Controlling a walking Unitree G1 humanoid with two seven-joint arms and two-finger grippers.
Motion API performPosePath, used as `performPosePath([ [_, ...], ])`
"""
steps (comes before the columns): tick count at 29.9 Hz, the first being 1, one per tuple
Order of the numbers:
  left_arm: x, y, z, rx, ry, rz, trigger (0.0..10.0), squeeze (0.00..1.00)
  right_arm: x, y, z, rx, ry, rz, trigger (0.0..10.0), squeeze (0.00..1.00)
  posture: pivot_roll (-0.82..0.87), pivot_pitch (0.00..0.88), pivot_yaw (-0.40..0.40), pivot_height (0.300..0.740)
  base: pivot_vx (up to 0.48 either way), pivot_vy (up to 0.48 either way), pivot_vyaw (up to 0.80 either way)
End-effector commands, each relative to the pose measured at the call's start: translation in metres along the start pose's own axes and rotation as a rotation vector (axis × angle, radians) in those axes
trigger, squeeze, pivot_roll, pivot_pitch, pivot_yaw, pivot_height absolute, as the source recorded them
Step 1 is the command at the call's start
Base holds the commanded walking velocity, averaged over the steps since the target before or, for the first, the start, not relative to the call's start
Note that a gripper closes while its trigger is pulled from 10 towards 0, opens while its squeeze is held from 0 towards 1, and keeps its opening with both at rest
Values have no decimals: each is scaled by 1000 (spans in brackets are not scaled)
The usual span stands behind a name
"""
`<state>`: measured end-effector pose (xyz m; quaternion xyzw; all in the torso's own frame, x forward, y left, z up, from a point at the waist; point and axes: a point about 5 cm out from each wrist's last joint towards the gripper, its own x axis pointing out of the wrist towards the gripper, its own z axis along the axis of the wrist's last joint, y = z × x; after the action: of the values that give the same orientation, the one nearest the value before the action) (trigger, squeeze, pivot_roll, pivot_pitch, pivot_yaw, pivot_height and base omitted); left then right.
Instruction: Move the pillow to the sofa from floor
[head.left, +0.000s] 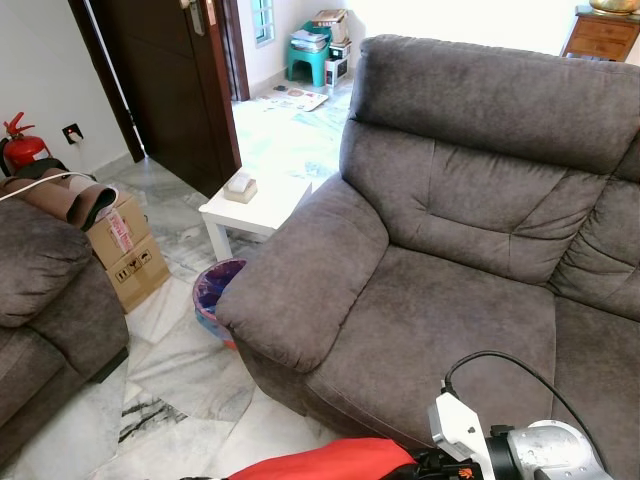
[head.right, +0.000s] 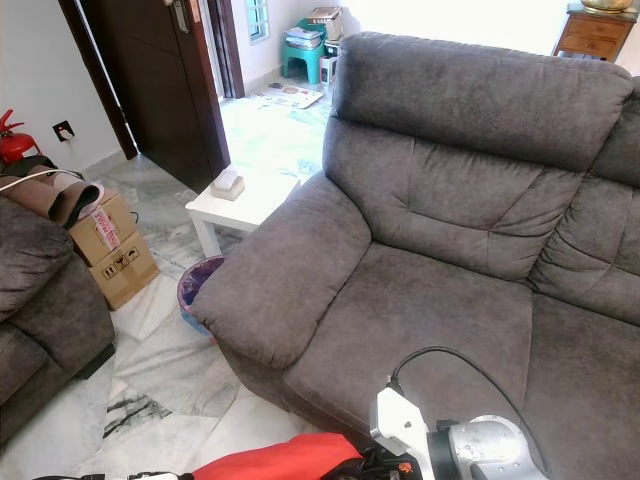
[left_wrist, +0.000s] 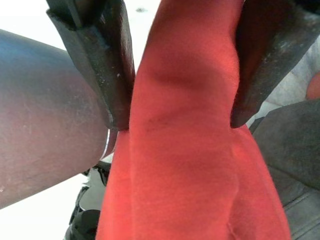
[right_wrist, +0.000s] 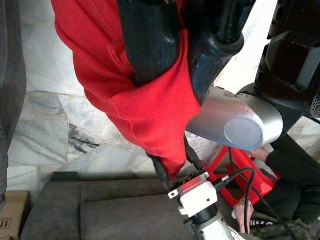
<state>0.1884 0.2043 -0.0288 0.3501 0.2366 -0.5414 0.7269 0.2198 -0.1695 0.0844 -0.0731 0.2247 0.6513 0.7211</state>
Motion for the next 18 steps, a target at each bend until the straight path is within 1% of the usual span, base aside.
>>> performPosePath([
  [1, -3, -6, -5, 13, 31, -47, 0, 0, 1, -1, 24, -104, -83, 19, 10000, 0, 29, 87, 9, 740, 0, 0, 0],
  [4, -4, -4, -4, 31, 31, -42, 0, 0, 1, -1, 23, -101, -80, 17, 10000, 0, 28, 88, 9, 740, 0, 0, 0],
  [7, -4, -2, -5, 51, 55, -42, 0, 0, 1, -1, 23, -99, -80, 10, 10000, 0, 26, 88, 10, 740, 0, 0, 0],
  [18, -3, -2, -5, 55, 64, -30, 0, 0, 1, -2, 20, -90, -80, -3, 10000, 0, 26, 90, 8, 740, 0, 0, 0],
])
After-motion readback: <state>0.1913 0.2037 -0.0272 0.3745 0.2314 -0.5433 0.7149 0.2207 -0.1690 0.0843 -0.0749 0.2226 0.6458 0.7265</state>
